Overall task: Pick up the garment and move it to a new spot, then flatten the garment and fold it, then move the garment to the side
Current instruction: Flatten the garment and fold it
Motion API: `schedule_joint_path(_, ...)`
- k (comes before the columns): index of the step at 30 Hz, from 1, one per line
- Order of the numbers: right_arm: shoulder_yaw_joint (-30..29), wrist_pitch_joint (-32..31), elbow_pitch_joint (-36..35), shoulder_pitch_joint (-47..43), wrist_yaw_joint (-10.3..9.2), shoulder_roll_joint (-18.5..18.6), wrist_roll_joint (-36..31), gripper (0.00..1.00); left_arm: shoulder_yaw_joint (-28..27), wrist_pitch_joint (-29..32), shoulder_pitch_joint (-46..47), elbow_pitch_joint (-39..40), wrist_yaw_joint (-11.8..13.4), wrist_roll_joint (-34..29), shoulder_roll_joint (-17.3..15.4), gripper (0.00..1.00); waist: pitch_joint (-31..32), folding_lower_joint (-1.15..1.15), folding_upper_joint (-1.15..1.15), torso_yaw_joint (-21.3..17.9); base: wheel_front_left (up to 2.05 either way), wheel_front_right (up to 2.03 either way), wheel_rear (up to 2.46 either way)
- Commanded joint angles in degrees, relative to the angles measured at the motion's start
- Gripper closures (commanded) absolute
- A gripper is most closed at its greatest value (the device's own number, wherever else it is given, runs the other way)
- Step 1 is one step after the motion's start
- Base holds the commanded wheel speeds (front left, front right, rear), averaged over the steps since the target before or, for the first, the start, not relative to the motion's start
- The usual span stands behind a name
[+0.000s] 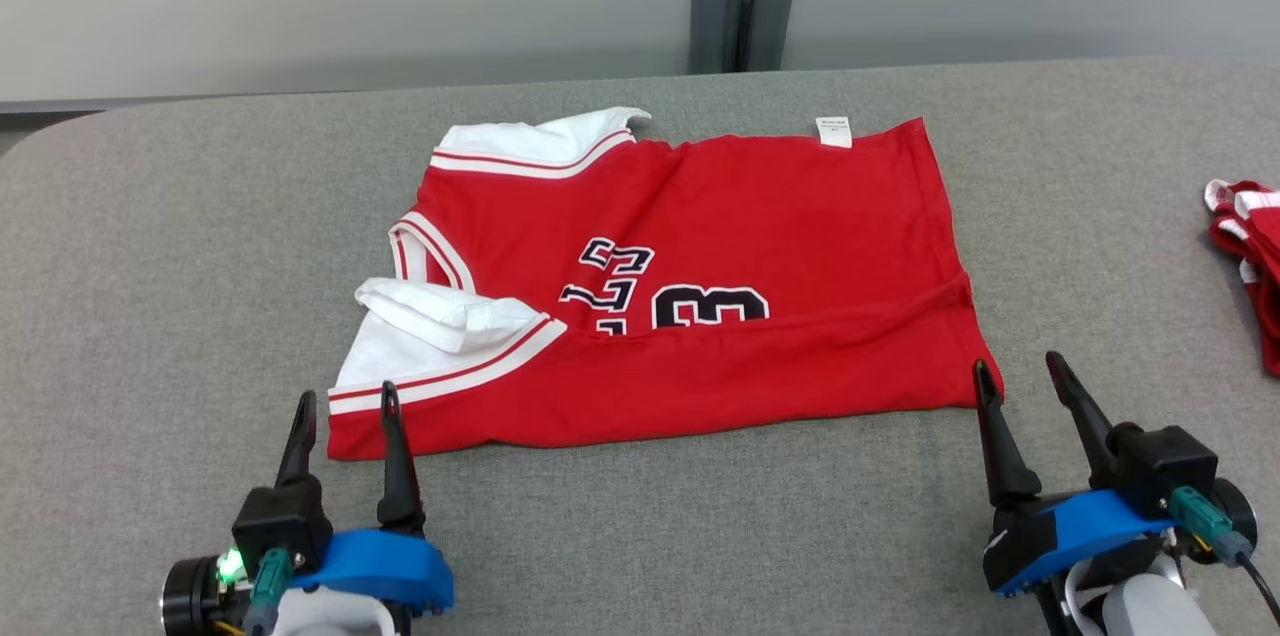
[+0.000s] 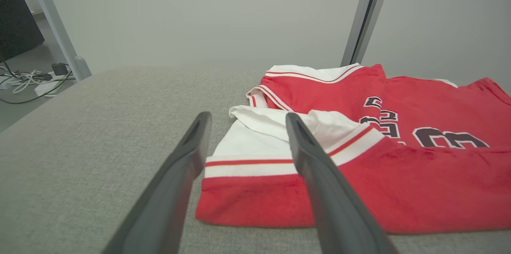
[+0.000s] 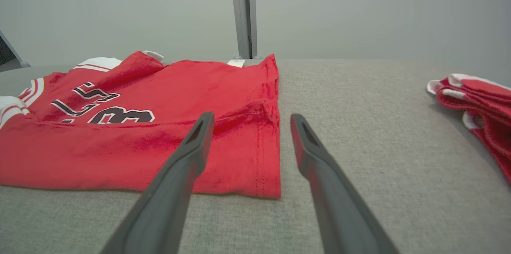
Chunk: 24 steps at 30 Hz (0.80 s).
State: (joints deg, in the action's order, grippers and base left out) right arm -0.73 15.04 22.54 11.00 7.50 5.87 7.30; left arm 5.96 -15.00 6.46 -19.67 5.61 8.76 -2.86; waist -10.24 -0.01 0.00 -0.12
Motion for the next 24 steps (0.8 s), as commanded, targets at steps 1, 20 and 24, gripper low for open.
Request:
schedule_joint_path(1,-0.11,0.17,-0.12,-1.21,-0.02,-0.21,-0.96,0.0,-0.37,-0.23,-1.31,-0.02,0.37,0.11,-0.06,0.0,1.17,0.01,0.0,-0.5,0.0,0.0,0.0)
schedule_joint_path(20,-0.8,0.17,1.07,-8.04,-0.02,-2.67,-3.11,0.0,-1.01,-0.23,-8.66,-1.4,-0.71,1.34,-0.05,0.0,6.45,0.01,0.0,-1.25,0.0,0.0,0.0)
schedule_joint_path(24,-1.36,0.17,0.49,-6.37,-0.02,-2.7,-2.49,0.0,-1.54,-0.23,-6.66,-2.12,-0.65,2.48,-0.04,0.0,4.24,0.01,0.0,-1.56,0.0,0.0,0.0)
